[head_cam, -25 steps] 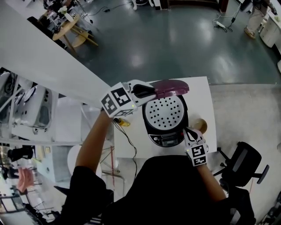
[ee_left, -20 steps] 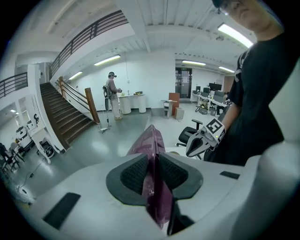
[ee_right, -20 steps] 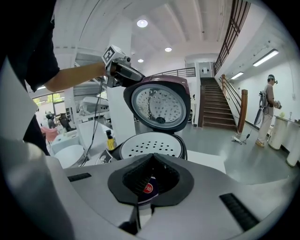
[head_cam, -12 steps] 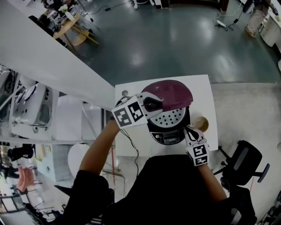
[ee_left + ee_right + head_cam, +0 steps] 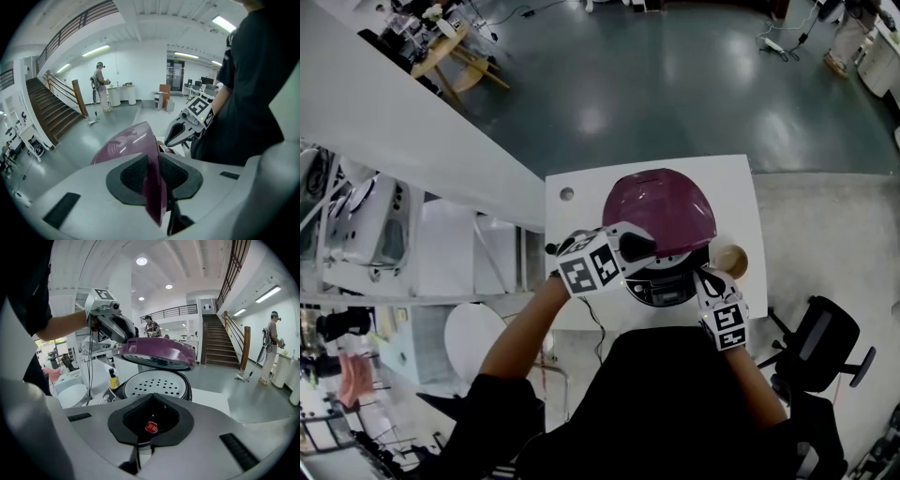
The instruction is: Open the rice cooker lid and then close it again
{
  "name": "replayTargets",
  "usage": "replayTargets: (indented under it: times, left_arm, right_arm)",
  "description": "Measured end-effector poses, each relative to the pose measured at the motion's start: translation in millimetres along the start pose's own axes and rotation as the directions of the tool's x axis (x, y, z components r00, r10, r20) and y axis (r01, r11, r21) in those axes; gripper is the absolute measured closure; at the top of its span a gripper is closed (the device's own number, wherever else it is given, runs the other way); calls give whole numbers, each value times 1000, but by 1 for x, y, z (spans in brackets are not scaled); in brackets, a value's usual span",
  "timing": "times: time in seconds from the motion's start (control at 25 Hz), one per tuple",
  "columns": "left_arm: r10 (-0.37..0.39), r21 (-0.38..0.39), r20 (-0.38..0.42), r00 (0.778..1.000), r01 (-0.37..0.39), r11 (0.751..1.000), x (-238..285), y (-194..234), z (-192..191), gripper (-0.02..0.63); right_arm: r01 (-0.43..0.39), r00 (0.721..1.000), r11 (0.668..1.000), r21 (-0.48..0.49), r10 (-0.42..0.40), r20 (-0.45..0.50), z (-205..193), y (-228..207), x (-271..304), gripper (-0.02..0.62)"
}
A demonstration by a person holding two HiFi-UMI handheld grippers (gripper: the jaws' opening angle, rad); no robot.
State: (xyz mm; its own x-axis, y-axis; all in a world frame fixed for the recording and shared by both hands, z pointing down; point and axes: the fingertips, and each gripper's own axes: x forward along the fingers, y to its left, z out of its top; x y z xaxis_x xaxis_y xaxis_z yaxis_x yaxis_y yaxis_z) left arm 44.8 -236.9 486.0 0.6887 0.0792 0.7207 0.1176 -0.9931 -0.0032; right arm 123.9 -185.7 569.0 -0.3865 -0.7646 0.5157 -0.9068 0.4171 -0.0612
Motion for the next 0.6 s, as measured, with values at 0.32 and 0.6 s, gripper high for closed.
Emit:
replayTargets:
  times: [0.32, 0.6]
  left_arm:
    - [-30, -40, -3, 1000, 30, 999, 22, -22, -17, 531]
    - [-53, -84, 23, 998, 54, 995, 38, -31, -31, 534]
  right_arm:
    - [-47, 999, 998, -46, 46, -21, -4, 13, 3, 595]
    - [-42, 999, 999, -16, 42, -27, -7, 9, 2, 595]
